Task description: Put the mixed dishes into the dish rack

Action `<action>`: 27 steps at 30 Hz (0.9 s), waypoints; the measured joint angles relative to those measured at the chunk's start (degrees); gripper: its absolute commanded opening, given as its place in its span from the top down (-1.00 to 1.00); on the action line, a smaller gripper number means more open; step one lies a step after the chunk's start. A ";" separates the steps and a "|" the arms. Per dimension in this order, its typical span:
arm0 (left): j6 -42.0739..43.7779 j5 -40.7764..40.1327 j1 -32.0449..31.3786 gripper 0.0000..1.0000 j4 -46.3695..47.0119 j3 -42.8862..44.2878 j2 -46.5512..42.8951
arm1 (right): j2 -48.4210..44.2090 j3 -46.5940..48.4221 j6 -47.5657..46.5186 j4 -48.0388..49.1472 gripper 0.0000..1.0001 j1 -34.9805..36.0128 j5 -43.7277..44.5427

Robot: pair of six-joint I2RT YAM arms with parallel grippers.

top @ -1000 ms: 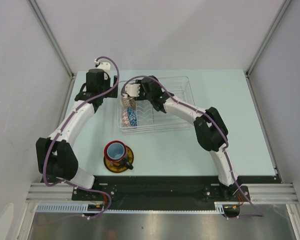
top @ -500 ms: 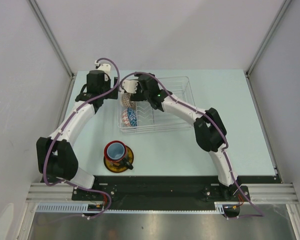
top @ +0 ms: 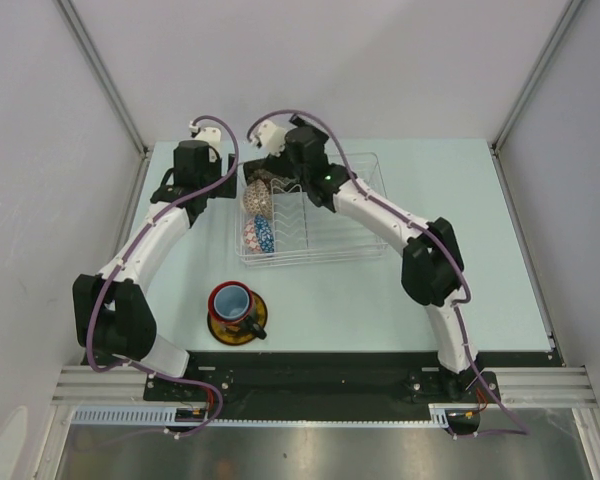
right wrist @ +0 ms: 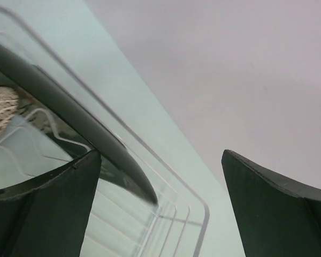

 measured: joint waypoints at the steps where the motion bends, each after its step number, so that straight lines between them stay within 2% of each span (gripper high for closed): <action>1: 0.00 0.37 0.00 -0.99 -0.02 -0.02 0.00 | -0.68 0.00 2.27 -0.59 -1.00 -0.50 0.94; 4: 0.04 1.22 0.02 -0.99 -0.20 -0.20 -0.02 | -3.34 0.11 12.37 -3.65 -0.99 -4.52 4.63; 7: 0.37 1.97 0.04 -0.99 -0.90 -1.55 -0.66 | -6.73 -0.63 24.11 -9.05 -0.99 -12.90 6.64; 9: 0.70 2.54 0.09 -0.99 -1.53 -3.50 -1.81 | -11.72 -7.52 31.34 -9.94 -1.00 -20.17 7.13; 12: 1.38 2.71 0.11 -0.98 -2.40 -5.90 -3.30 | -18.27 -18.51 36.81 -11.02 -0.99 -26.80 8.68; 14: 1.57 2.71 0.11 -0.98 -2.56 -7.04 -3.74 | -21.44 -24.63 40.00 -12.76 -1.00 -27.36 8.94; 20: 1.99 2.67 0.15 -0.98 -2.58 -7.67 -3.78 | -21.84 -29.81 46.49 -16.92 -0.96 -23.45 3.02; 22: 2.14 2.58 0.15 -0.98 -2.21 -8.11 -3.87 | -21.75 -30.21 47.76 -17.57 -0.82 -22.97 1.14; 23: 2.25 2.47 0.17 -0.98 -2.03 -8.57 -4.00 | -21.66 -30.23 48.24 -17.75 -0.57 -22.93 0.33; 25: 2.62 2.43 0.24 -0.98 -1.84 -9.73 -4.46 | -21.49 -30.23 48.83 -17.81 -0.21 -22.99 -0.61; 26: 2.64 2.43 0.28 -0.98 -1.86 -10.14 -4.61 | -21.33 -30.23 49.20 -17.92 0.14 -23.10 -1.05; 27: 2.69 2.40 0.35 -0.98 -1.84 -10.58 -4.74 | -21.14 -30.23 49.44 -18.08 0.27 -23.19 -1.40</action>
